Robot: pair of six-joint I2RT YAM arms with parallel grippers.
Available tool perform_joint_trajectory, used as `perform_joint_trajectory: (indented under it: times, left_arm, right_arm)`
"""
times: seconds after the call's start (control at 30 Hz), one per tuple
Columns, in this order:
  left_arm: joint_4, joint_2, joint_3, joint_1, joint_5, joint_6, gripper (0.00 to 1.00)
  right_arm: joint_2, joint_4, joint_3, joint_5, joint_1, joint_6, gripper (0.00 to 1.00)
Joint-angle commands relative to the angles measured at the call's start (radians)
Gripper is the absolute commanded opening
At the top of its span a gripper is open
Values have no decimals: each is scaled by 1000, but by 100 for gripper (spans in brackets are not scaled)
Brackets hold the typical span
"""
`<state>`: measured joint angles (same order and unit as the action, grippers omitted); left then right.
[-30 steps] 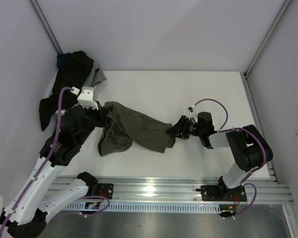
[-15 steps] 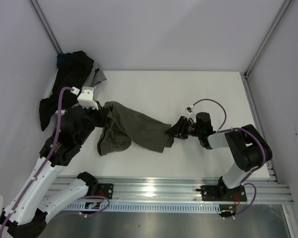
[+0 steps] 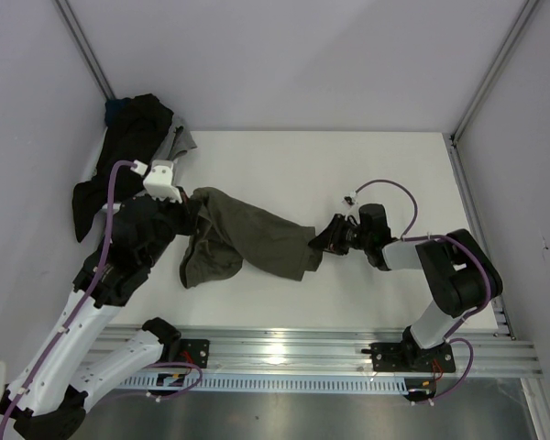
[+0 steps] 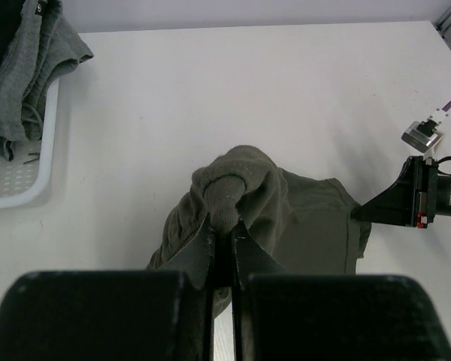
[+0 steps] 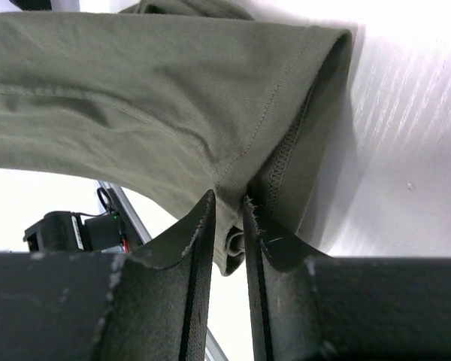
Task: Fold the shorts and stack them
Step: Flatten the shorts out
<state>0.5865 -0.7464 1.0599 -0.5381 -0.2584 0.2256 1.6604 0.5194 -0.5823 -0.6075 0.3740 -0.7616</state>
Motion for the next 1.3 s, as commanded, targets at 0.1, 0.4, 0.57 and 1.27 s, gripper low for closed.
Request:
perform_joint_trajectory:
  times: [0.1, 0.4, 0.57, 1.27]
  left_arm:
    - [-42, -1, 14, 1, 11, -26, 1]
    - [-36, -2, 22, 1, 11, -26, 1]
    - [-37, -8, 20, 1, 13, -26, 1]
    - [-37, -18, 25, 1, 31, -23, 2]
  right_arm:
    - [-27, -22, -54, 20, 8, 31, 23]
    - [-77, -168, -85, 83, 14, 99, 28]
    - [-77, -226, -128, 136, 37, 133, 30]
    - [-40, -142, -139, 107, 63, 77, 27]
